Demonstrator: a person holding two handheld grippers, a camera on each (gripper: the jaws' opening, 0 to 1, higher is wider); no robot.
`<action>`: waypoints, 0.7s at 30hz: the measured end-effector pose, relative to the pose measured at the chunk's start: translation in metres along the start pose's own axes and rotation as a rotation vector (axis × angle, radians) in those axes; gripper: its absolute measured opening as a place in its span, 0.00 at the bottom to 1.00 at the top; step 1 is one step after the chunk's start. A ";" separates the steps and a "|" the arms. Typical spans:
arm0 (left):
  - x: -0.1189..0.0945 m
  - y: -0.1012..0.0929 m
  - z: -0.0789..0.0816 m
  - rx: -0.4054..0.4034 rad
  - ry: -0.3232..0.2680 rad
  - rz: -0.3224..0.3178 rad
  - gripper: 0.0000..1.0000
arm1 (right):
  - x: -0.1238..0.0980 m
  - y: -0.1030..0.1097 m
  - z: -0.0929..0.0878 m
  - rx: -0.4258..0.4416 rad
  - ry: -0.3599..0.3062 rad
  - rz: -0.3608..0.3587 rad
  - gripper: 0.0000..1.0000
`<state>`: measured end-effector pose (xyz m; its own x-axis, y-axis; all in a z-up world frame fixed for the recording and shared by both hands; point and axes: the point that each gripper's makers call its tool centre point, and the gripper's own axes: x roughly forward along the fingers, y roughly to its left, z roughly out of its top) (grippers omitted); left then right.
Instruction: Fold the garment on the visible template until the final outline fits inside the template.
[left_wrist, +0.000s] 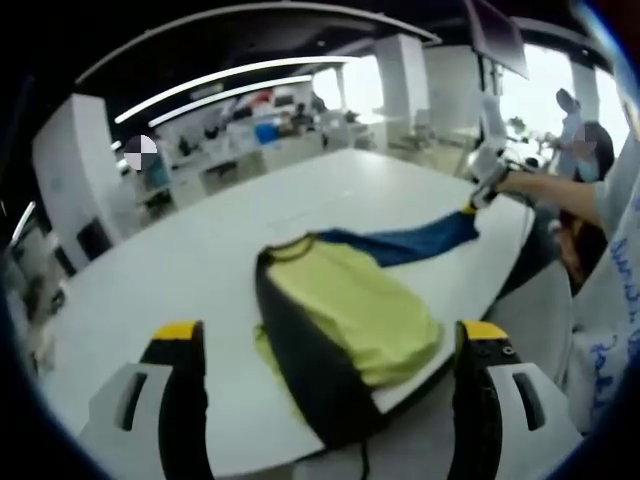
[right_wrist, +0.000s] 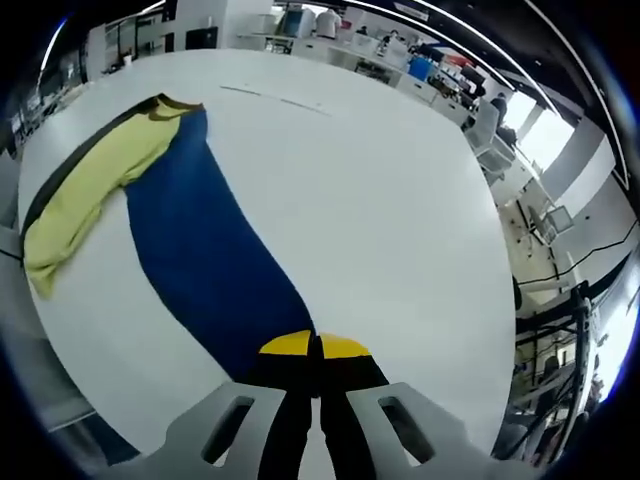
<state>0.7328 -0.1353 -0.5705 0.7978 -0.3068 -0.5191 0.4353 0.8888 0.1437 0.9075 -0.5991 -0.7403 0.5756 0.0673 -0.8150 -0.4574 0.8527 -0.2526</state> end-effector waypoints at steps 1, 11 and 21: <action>0.001 0.000 0.000 0.002 0.002 0.000 0.99 | 0.002 -0.003 -0.001 0.002 0.004 -0.001 0.01; 0.009 -0.004 0.003 0.008 0.009 -0.006 0.99 | 0.014 -0.015 -0.012 0.026 0.023 0.002 0.01; 0.008 -0.005 0.008 0.018 0.001 0.000 0.99 | 0.026 -0.022 -0.018 0.034 0.038 0.003 0.01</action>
<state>0.7400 -0.1450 -0.5687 0.7975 -0.3059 -0.5201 0.4422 0.8828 0.1588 0.9206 -0.6253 -0.7655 0.5478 0.0501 -0.8351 -0.4353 0.8695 -0.2333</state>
